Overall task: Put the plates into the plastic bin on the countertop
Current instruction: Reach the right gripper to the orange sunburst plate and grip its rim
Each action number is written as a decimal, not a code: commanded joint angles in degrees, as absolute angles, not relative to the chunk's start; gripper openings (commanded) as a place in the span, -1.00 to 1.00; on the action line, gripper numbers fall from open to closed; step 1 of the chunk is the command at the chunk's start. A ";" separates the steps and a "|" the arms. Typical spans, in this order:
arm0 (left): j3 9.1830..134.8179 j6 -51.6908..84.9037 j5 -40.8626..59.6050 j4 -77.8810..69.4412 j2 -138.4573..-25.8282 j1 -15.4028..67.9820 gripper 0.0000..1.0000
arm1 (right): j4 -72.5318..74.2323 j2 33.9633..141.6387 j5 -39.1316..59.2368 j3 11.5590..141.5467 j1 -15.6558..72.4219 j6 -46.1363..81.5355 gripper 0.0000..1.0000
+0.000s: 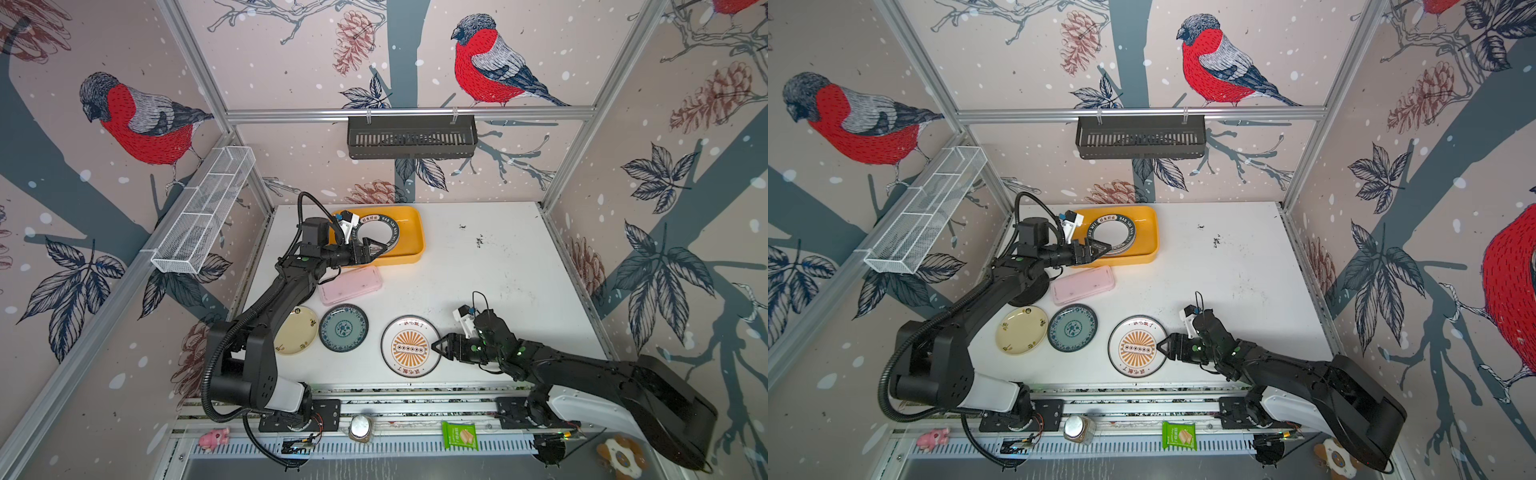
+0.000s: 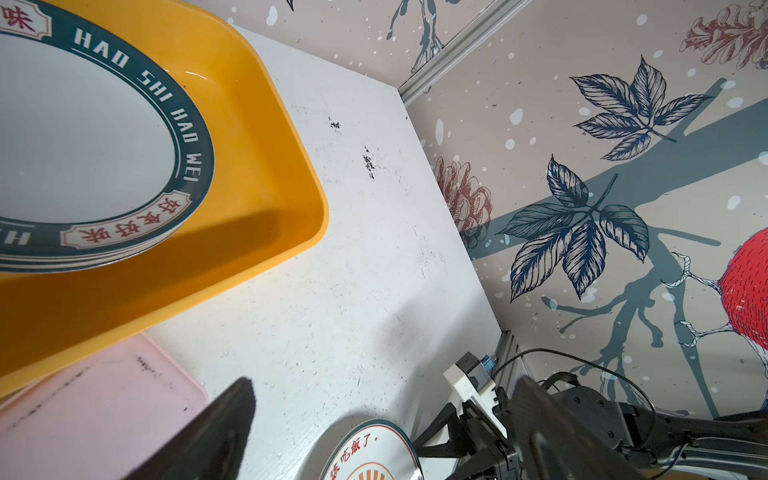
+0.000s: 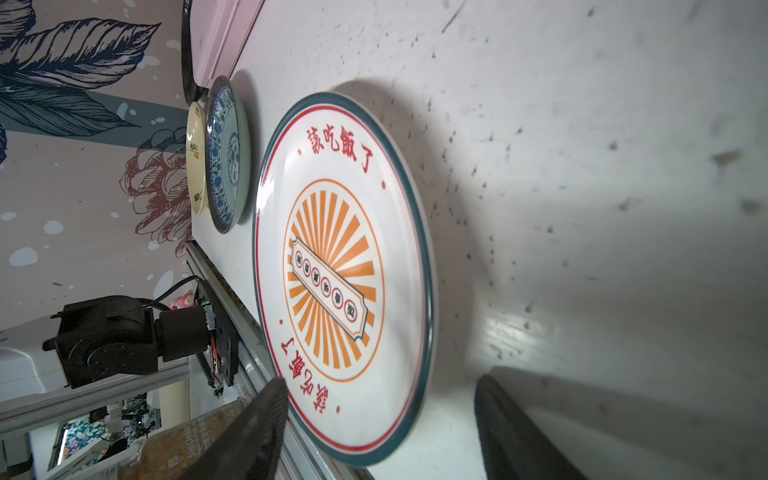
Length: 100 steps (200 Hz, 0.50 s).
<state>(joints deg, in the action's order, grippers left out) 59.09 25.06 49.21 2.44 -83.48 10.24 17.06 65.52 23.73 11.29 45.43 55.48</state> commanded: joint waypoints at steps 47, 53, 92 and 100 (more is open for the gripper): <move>59.32 24.31 49.13 1.77 -82.88 10.19 0.92 | 13.43 70.94 23.36 11.51 45.47 57.65 -0.11; 59.32 24.26 49.19 1.76 -82.96 10.13 0.92 | 13.44 70.82 23.08 11.60 45.44 57.96 -0.15; 59.41 24.42 49.75 1.59 -82.60 10.19 0.92 | 14.56 70.74 22.08 10.75 44.60 59.46 -0.56; 59.33 24.31 49.74 1.50 -82.48 10.19 0.92 | 14.64 70.80 22.06 10.40 44.00 59.66 -0.67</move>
<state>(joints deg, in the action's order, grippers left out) 59.09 25.04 49.23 2.52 -83.20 10.24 19.79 70.54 24.14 11.31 44.93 58.37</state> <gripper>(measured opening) 0.961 0.221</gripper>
